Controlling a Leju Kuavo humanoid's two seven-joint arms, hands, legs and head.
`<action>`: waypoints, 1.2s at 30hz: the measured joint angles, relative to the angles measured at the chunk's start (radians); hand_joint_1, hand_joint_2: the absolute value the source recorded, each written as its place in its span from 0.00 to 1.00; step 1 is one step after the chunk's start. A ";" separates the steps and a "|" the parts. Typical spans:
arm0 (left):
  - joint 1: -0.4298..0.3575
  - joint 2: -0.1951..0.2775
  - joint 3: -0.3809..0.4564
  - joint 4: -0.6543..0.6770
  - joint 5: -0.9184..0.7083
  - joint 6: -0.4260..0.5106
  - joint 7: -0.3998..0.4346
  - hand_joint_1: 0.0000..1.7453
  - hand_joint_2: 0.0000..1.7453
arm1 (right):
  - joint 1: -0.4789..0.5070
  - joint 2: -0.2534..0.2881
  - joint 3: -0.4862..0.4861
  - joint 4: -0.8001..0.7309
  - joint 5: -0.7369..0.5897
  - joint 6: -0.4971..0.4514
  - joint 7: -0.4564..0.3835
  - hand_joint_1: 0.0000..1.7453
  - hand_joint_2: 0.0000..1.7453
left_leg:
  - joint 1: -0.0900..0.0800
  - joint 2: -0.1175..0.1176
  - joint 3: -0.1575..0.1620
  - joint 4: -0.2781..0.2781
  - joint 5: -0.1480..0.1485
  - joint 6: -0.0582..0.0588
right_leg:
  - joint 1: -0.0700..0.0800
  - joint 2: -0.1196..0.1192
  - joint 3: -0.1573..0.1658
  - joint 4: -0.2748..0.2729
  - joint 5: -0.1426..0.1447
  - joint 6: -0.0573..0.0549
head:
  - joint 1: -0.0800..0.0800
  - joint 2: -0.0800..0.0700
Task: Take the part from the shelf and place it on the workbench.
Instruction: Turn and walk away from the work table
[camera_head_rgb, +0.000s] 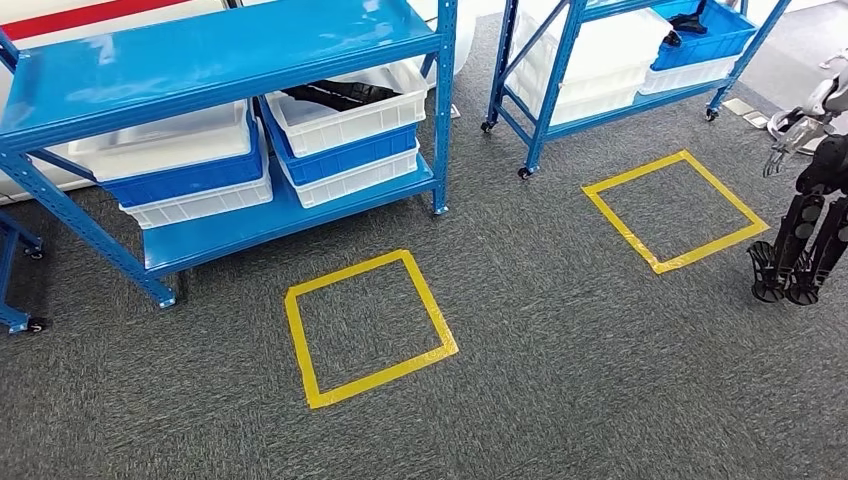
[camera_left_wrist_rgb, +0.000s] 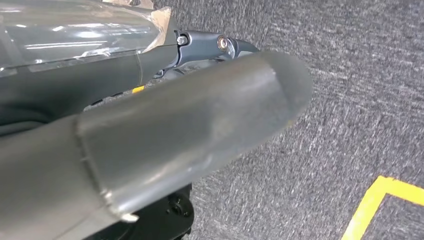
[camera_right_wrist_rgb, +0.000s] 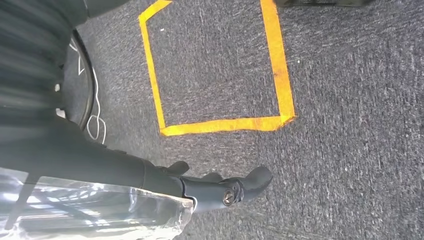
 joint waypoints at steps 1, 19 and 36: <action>0.000 0.000 0.000 0.000 0.000 0.000 0.000 0.00 0.00 | 0.001 -0.001 0.000 0.000 0.000 0.000 0.000 0.00 1.00 | 0.002 -0.004 0.012 0.001 -0.009 -0.005 | -0.004 0.000 0.012 -0.051 0.037 0.013 | 0.000 0.000; -0.001 0.004 -0.001 0.000 -0.010 0.010 -0.015 0.00 0.00 | 0.003 0.006 -0.044 0.002 -0.061 0.009 -0.048 0.00 0.00 | 0.001 0.012 -0.120 0.115 0.027 -0.018 | 0.004 0.010 0.159 -0.235 0.062 -0.036 | -0.007 0.000; -0.002 0.004 -0.002 0.001 -0.014 0.022 -0.020 0.00 0.00 | -0.002 0.007 -0.066 0.003 -0.062 0.002 -0.066 0.00 0.00 | 0.000 0.004 -0.004 0.015 -0.012 -0.031 | -0.013 0.004 0.092 -0.239 0.127 0.015 | -0.003 0.000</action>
